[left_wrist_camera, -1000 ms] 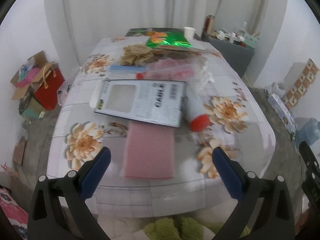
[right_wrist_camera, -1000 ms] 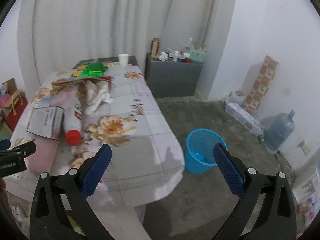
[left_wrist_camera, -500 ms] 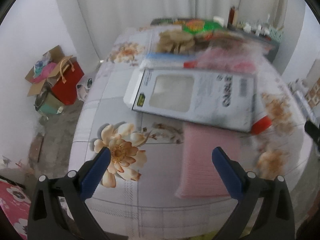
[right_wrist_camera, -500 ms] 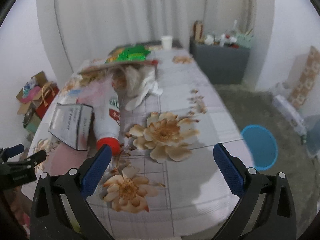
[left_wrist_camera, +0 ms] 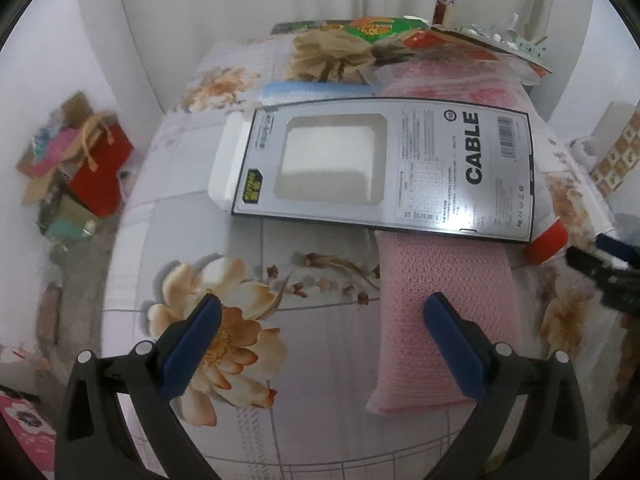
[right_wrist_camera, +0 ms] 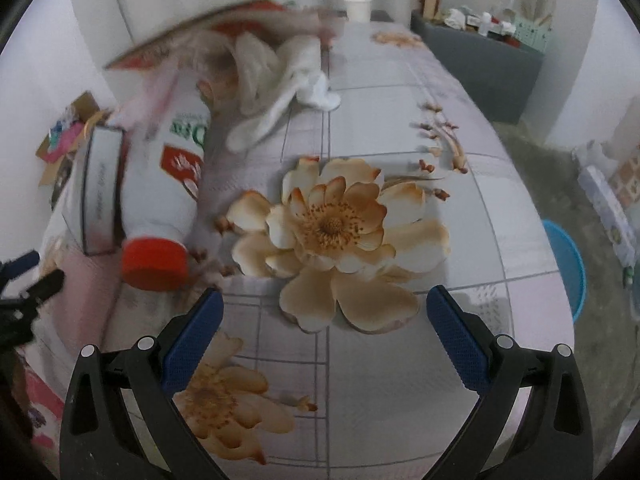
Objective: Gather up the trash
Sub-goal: 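Move the left tool toward the pink mesh sponge and CABLE box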
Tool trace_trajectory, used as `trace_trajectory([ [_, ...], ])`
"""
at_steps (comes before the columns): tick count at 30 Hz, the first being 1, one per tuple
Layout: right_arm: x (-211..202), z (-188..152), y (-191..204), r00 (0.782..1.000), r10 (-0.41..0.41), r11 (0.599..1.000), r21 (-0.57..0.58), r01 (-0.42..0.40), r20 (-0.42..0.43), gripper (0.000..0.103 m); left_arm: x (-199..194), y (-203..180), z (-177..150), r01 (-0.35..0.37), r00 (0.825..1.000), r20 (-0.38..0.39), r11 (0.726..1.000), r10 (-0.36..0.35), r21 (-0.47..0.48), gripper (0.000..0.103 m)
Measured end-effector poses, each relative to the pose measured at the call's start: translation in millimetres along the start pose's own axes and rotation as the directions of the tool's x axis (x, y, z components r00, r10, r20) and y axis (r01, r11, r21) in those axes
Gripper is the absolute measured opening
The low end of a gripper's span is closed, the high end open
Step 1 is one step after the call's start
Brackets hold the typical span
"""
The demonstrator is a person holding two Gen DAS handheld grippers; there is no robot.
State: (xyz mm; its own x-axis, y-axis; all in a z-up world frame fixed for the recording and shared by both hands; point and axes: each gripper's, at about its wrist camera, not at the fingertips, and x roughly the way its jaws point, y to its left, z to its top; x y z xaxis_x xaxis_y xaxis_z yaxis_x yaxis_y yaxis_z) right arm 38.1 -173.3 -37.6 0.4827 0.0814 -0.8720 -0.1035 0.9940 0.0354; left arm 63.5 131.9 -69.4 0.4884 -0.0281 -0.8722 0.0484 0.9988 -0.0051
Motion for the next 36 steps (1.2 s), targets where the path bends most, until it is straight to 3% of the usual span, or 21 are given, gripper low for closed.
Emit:
trace_trajectory([
  [2,1,-4,9,1.000,-0.029,0.998,-0.053,0.029,-0.005,0.097,3,7,0,0.048,0.999,-0.023,0.998,-0.049,-0.035,0.099],
  [8,-11,-20,7,0.999,0.015,0.997,-0.082,-0.012,0.037,0.097,13,21,-1,0.177,0.981,-0.055,0.978,-0.184,-0.105,0.099],
  [12,-22,-18,-1,0.999,0.050,0.994,-0.100,-0.049,0.010,0.097,5,36,-6,0.215,0.976,-0.004,0.958,-0.220,-0.189,0.099],
  [15,-48,-8,-9,0.991,0.106,0.994,-0.028,-0.104,0.081,0.097,-9,42,-9,0.295,0.955,0.067,0.931,-0.288,-0.212,0.099],
  [17,-65,0,-7,0.980,0.148,0.989,-0.024,-0.146,0.135,0.097,-19,41,-10,0.344,0.938,0.111,0.919,-0.328,-0.194,0.099],
  [20,-95,10,4,0.941,0.263,0.964,-0.087,-0.250,0.214,0.097,-31,27,-8,0.409,0.908,0.143,0.906,-0.393,-0.108,0.099],
  [22,-108,20,22,0.903,0.365,0.928,-0.164,-0.334,0.226,0.097,-31,16,-6,0.409,0.906,0.141,0.911,-0.398,-0.059,0.099],
  [24,-110,32,49,0.885,0.417,0.898,-0.242,-0.367,0.206,0.096,-27,8,-1,0.412,0.904,0.140,0.911,-0.405,-0.028,0.099],
  [28,-101,51,99,0.879,0.462,0.850,-0.341,-0.402,0.116,0.079,-23,7,7,0.440,0.889,0.167,0.896,-0.426,-0.053,0.097],
  [30,-90,66,119,0.866,0.496,0.815,-0.375,-0.441,0.061,0.070,-26,15,6,0.432,0.891,0.192,0.899,-0.411,-0.078,0.092],
  [32,-83,76,137,0.855,0.519,0.784,-0.408,-0.468,0.017,0.069,-25,21,7,0.417,0.896,0.210,0.904,-0.391,-0.095,0.088],
  [36,-52,97,168,0.876,0.475,0.754,-0.473,-0.455,-0.086,0.068,-20,24,7,0.381,0.909,0.219,0.920,-0.355,-0.091,0.077],
])
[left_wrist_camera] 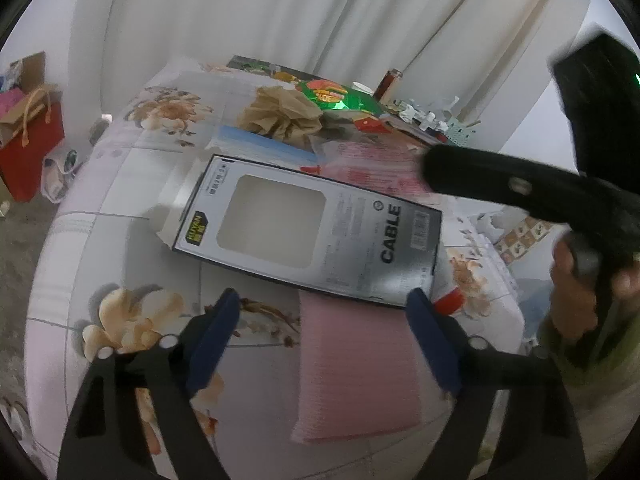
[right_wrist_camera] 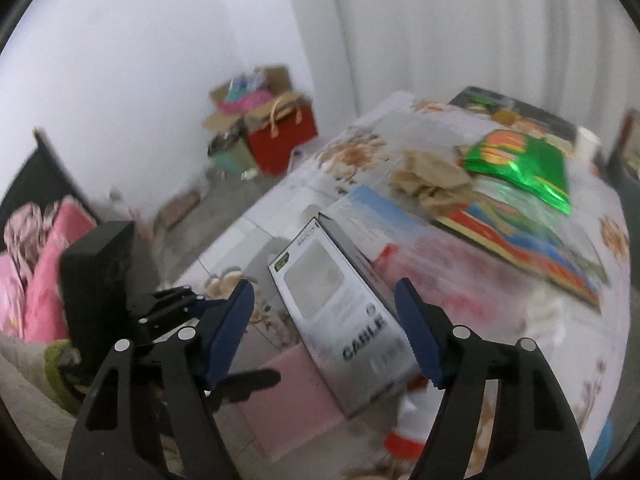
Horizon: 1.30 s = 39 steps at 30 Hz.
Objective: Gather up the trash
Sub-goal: 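Move the left tool toward the pink mesh sponge and CABLE box, then grasp the pink mesh sponge with the left tool while the right tool grasps the CABLE box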
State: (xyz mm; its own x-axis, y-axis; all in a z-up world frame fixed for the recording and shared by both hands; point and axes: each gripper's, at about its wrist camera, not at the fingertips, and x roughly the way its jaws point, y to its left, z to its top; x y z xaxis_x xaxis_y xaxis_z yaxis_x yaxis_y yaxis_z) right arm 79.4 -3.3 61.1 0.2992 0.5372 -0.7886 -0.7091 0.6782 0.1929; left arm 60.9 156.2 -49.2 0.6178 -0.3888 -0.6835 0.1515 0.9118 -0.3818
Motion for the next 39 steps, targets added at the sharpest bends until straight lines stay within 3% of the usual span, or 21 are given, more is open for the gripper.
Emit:
trace_trajectory([
  [6,42,0,-19,0.982,0.010,0.998,0.062,0.001,-0.190,0.069,18,6,-6,-0.020,0.999,-0.035,1.000,0.019,-0.013,0.049],
  [12,51,-6,-19,0.967,0.085,0.992,0.116,-0.058,-0.240,0.064,31,17,-13,-0.021,0.998,-0.064,0.998,0.017,-0.064,0.031],
  [16,48,-8,-17,0.970,0.059,0.994,0.101,-0.036,-0.235,0.057,30,21,-18,-0.008,0.999,-0.053,0.997,0.004,-0.080,0.028],
  [22,60,-1,-21,0.966,0.031,0.995,0.104,-0.004,-0.255,0.056,29,18,-19,-0.028,0.999,-0.044,0.998,0.025,-0.062,0.024],
  [27,78,2,-23,0.954,0.053,0.993,0.119,-0.019,-0.294,0.056,26,19,-26,-0.027,0.999,-0.039,0.997,0.025,-0.071,0.023],
  [31,85,3,-19,0.945,0.071,0.993,0.108,-0.039,-0.319,0.058,30,24,-29,-0.041,0.998,-0.054,0.995,0.037,-0.086,0.016],
  [33,79,5,-17,0.945,0.098,0.991,0.116,-0.064,-0.314,0.054,29,26,-28,-0.039,0.998,-0.054,0.995,0.034,-0.093,0.016],
  [37,67,2,-14,0.943,0.133,0.987,0.128,-0.098,-0.305,0.028,28,28,-28,-0.035,0.998,-0.049,0.995,0.031,-0.096,0.016],
  [39,65,-1,-13,0.945,0.126,0.988,0.123,-0.092,-0.301,0.025,27,28,-28,-0.032,0.998,-0.048,0.995,0.028,-0.095,0.016],
])
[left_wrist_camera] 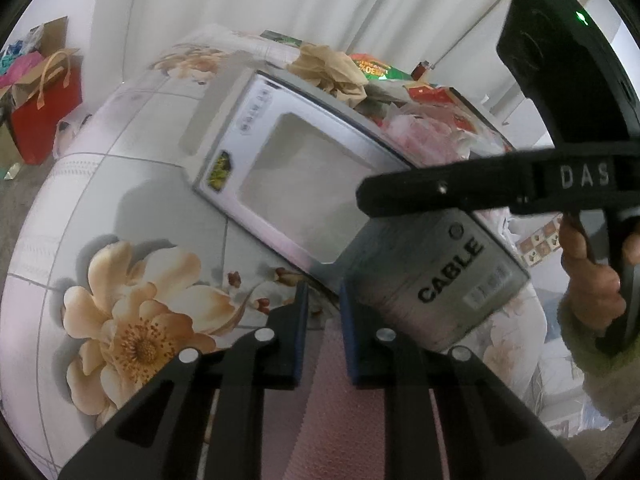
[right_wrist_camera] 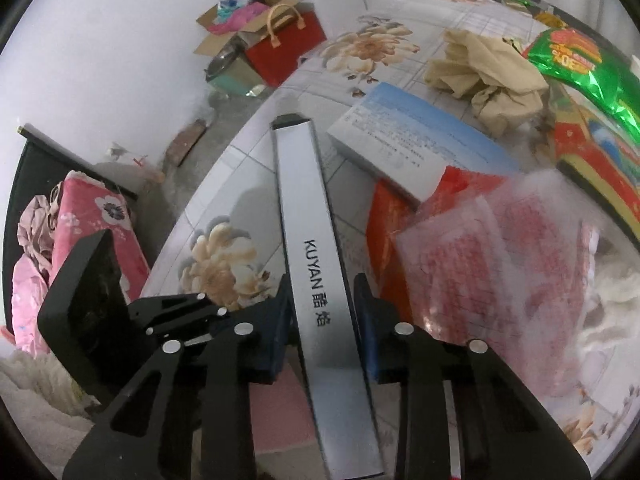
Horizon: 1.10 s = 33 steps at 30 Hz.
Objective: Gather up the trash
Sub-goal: 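Grasp the pink mesh sponge with the left tool while the right tool grasps the CABLE box, then carry sponge and box to the blue wastebasket and open both tools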
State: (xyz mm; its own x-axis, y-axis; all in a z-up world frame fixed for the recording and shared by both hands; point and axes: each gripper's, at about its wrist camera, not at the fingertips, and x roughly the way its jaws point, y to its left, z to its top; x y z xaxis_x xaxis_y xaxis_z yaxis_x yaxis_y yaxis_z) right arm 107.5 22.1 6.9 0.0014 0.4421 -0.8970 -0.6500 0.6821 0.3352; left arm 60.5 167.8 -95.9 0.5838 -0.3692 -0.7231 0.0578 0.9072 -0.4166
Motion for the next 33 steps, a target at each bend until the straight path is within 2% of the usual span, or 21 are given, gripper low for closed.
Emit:
trace_trajectory([
  [2,-1,-4,-1,1.000,-0.012,1.000,0.005,0.012,0.010,0.025,-3,0,0,-0.001,1.000,-0.002,1.000,0.001,0.008,0.021],
  [4,-3,-7,-1,1.000,-0.022,1.000,0.013,0.021,0.021,0.024,-11,-1,0,0.008,1.000,-0.007,1.000,-0.008,0.007,0.042],
  [5,-5,-8,-1,0.999,-0.033,0.999,0.014,0.032,0.027,0.024,-17,-1,0,0.023,1.000,0.000,1.000,-0.023,0.004,0.061],
  [6,-4,-7,1,0.999,-0.042,0.999,0.012,0.041,0.030,0.024,-27,-2,-1,0.056,0.998,0.017,0.998,-0.057,0.013,0.074],
  [7,-3,-9,2,0.998,-0.048,0.999,0.008,0.048,0.034,0.024,-30,-5,-1,0.074,0.997,0.022,0.997,-0.074,0.027,0.078],
  [9,-3,-11,5,0.997,-0.062,0.998,0.001,0.062,0.038,0.024,-39,-14,-4,0.108,0.994,-0.001,0.992,-0.108,0.071,0.094],
  [13,-6,-16,13,0.992,-0.117,0.992,-0.035,0.119,0.054,0.023,-38,-34,-16,0.118,0.989,-0.107,0.980,-0.102,0.159,0.097],
  [18,-6,-23,15,0.990,-0.124,0.992,-0.025,0.127,0.073,0.023,-23,-55,-37,0.028,0.983,-0.180,0.955,0.026,0.294,0.098],
  [25,-4,-26,13,0.989,-0.110,0.994,0.005,0.110,0.102,0.023,-7,-61,-51,-0.111,0.965,-0.169,0.900,0.199,0.422,0.097],
  [27,-6,-28,10,0.989,-0.100,0.995,0.012,0.099,0.107,0.023,-5,-62,-55,-0.133,0.964,-0.150,0.883,0.221,0.449,0.093],
  [30,-11,-30,8,0.989,-0.080,0.997,0.018,0.078,0.121,0.023,-10,-58,-56,-0.144,0.966,-0.129,0.885,0.223,0.443,0.081],
  [33,-19,-33,7,0.987,-0.055,0.998,0.016,0.053,0.148,0.023,-13,-43,-44,-0.135,0.971,-0.136,0.918,0.198,0.372,0.081],
])
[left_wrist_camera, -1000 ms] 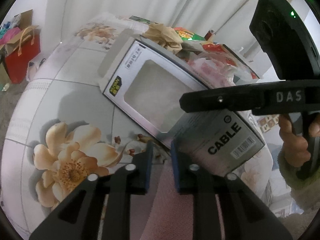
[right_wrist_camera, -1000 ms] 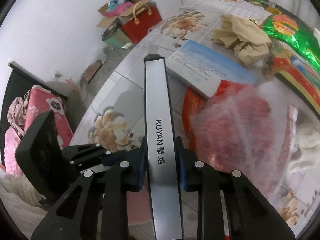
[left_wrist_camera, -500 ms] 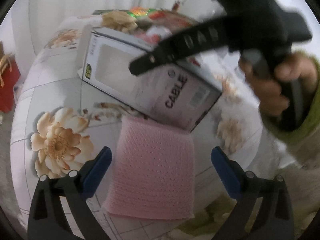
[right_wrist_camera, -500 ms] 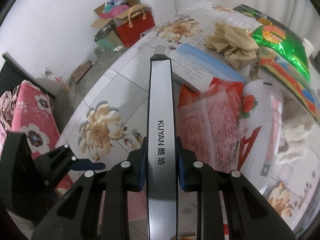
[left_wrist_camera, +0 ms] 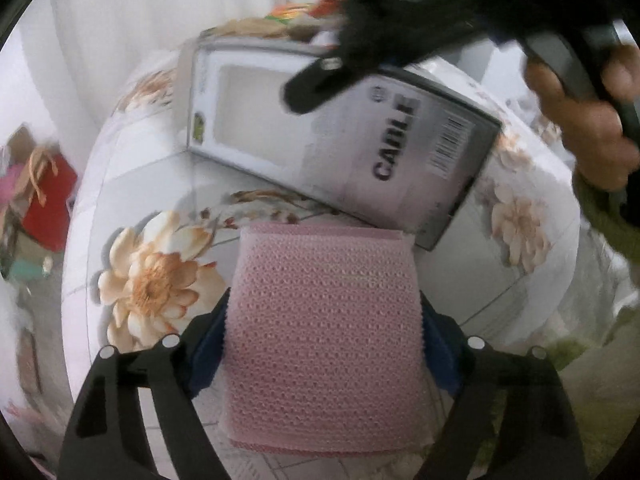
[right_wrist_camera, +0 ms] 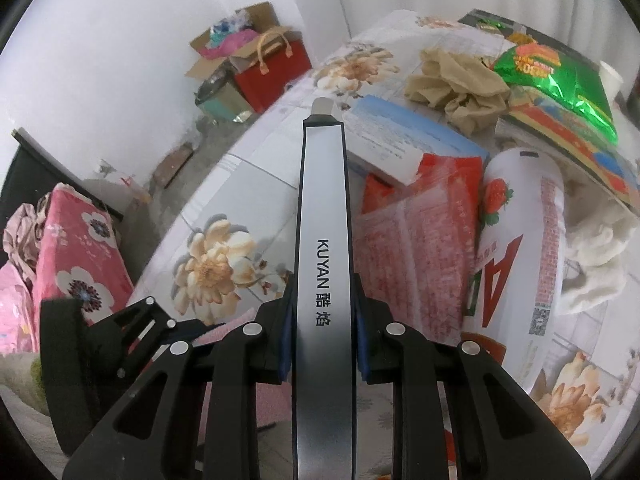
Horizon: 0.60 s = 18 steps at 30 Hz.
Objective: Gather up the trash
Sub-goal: 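Carry sponge and box to the blue wastebasket and open both tools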
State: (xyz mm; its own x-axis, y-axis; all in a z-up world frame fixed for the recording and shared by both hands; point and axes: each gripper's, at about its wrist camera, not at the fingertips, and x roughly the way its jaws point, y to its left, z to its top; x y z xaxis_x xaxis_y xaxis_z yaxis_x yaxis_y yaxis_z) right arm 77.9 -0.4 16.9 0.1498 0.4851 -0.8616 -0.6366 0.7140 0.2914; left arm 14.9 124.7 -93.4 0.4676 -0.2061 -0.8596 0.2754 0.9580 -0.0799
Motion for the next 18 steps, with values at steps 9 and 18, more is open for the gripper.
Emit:
trace_trajectory([
  [9,-52,-10,-8,0.988,0.091,0.994,0.050,-0.098,0.124,0.023,-47,49,9,0.042,0.994,0.107,0.973,-0.018,-0.228,0.080],
  [18,-180,-77,-53,0.872,0.143,0.950,0.181,-0.253,0.468,0.023,-103,20,92,0.228,0.939,0.288,0.968,-0.189,-0.107,0.080],
])
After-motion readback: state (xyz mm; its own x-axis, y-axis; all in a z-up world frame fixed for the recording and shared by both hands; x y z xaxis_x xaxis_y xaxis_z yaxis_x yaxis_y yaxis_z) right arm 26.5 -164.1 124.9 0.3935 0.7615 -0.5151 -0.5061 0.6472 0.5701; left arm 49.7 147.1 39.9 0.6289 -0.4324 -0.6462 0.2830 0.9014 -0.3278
